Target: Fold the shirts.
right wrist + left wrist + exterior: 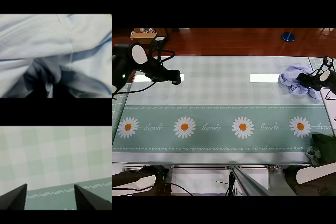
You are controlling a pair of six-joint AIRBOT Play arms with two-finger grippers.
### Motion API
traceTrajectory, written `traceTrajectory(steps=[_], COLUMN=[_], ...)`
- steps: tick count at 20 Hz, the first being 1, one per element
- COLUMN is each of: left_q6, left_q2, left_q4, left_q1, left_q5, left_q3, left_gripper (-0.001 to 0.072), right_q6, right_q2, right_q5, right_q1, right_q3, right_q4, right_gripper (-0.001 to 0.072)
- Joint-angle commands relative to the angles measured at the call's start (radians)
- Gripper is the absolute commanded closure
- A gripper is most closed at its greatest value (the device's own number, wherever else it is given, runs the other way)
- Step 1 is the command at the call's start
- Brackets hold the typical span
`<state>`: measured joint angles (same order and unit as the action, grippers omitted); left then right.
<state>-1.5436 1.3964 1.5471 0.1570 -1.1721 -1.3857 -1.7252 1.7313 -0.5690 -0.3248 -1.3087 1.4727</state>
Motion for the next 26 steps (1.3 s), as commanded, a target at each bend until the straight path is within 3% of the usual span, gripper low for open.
traceTrajectory(steps=[1,6,10,14,16,20,26], left_q6=[0.017,0.016,0.012,0.001,-0.018,-0.018,-0.018], left_q2=[-0.039,-0.19,-0.364,-0.545,-0.608,-0.653,-0.652], left_q4=[-0.002,-0.003,-0.039,-0.101,-0.104,-0.104,-0.104], left_q1=[0.0,0.01,0.016,0.016,0.016,0.016,0.016], left_q5=[0.0,0.0,0.0,-0.038,-0.1,-0.238,-0.325], left_q3=[-0.026,-0.203,-0.336,-0.348,-0.348,-0.348,-0.335], left_gripper=[-0.0003,-0.0002,-0.0002,-0.0002,-0.0002,-0.0002,-0.0002], right_q6=[0.039,0.139,0.145,0.145,0.15,0.176,0.182], right_q2=[-0.109,-0.542,-0.886,-1.099,-1.131,-1.045,-0.673], right_q5=[0.022,0.039,0.051,-0.065,-0.175,-0.441,-0.493], right_q1=[0.0,0.022,0.063,0.124,0.185,0.354,0.766], right_q3=[-0.002,-0.002,-0.001,-0.001,-0.001,0.0,0.0], right_q4=[-0.021,-0.055,-0.089,-0.32,-0.405,-0.416,-0.417], right_gripper=[0.0691,0.0691,0.0691,0.0691,0.0691,0.0691,0.0691])
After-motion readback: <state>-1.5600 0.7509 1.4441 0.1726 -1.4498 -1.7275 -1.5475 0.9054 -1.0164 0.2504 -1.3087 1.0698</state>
